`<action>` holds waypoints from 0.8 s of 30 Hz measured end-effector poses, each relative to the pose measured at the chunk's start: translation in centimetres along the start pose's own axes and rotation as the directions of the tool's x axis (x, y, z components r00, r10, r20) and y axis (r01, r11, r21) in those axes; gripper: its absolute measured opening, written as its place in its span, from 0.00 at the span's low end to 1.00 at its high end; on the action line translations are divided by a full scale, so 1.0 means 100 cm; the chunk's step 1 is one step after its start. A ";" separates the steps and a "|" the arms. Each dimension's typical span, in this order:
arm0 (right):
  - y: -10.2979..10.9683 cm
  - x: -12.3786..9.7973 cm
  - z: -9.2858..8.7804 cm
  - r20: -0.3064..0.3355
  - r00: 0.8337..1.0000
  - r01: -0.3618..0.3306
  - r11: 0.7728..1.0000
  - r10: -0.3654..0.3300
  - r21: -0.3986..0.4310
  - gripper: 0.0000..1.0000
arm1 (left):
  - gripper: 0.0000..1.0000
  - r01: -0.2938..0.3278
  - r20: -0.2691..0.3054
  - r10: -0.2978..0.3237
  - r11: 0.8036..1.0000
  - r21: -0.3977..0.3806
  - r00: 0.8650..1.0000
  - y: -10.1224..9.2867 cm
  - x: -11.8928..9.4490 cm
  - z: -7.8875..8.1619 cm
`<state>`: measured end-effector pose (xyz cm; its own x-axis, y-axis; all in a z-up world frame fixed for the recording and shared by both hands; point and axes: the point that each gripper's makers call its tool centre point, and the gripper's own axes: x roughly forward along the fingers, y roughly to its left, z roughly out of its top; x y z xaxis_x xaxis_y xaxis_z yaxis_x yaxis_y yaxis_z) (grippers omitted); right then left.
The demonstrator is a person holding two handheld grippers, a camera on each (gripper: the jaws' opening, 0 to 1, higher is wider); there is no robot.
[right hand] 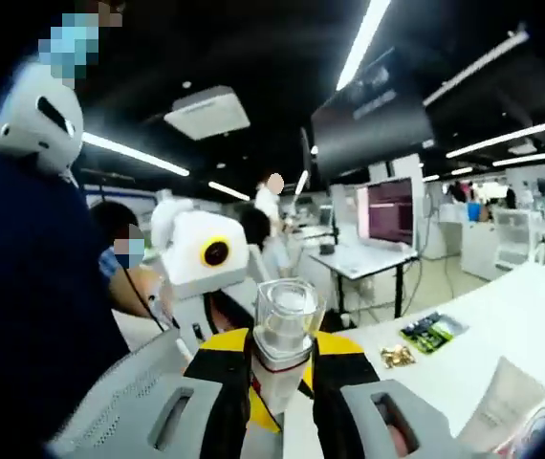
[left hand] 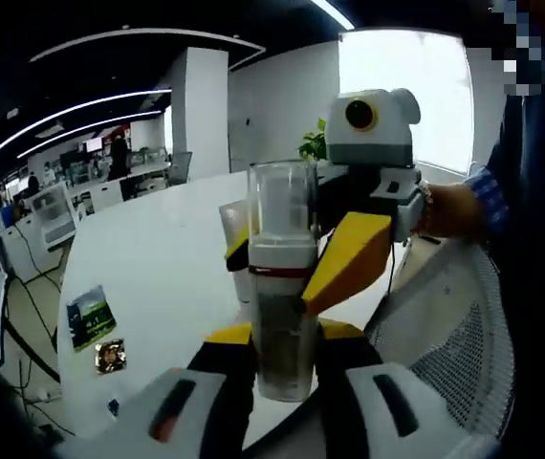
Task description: Arrange the skincare products in the storage area until every visible bottle or jar stands upright without overlapping.
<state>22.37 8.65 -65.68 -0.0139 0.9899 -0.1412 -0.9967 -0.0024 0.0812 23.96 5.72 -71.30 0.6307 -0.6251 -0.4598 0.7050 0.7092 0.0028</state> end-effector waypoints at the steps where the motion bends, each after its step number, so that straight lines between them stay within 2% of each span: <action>1: -0.002 0.000 -0.001 -0.004 1.000 0.005 1.000 -0.005 0.001 0.20 | 0.27 -0.007 -0.014 0.007 1.000 -0.010 1.000 0.002 0.000 -0.002; 5: -0.009 -0.007 0.000 0.008 1.000 0.000 1.000 -0.001 0.028 0.20 | 0.27 0.007 0.002 -0.007 1.000 -0.019 1.000 0.001 0.001 0.000; 11: -0.017 -0.015 0.008 0.049 0.999 0.015 0.998 -0.018 0.060 0.22 | 0.27 0.006 -0.011 -0.006 1.000 -0.015 1.000 0.002 0.001 -0.003; 14: -0.016 -0.016 0.010 0.059 0.998 0.000 0.996 -0.005 0.090 0.20 | 0.27 0.001 -0.034 0.000 1.000 0.021 0.999 0.003 0.004 -0.007; 16: -0.018 -0.017 0.017 0.097 0.995 -0.003 0.994 -0.008 0.112 0.20 | 0.27 0.005 -0.058 -0.004 0.999 0.033 0.998 0.001 0.005 -0.010; 18: -0.014 -0.016 0.016 0.094 0.995 -0.025 0.992 0.013 0.127 0.18 | 0.27 0.009 -0.054 -0.006 0.999 0.043 0.999 0.002 0.004 -0.009; 24: -0.012 -0.013 0.014 0.082 0.997 -0.014 0.991 0.004 0.131 0.19 | 0.27 0.004 -0.067 0.000 0.998 0.059 0.998 0.005 0.006 -0.011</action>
<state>23.74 7.55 -64.20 -0.0109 0.9982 -0.0594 -0.9772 0.0020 0.2121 24.29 6.06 -72.54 0.6076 -0.6015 -0.5187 0.7250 0.6867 0.0531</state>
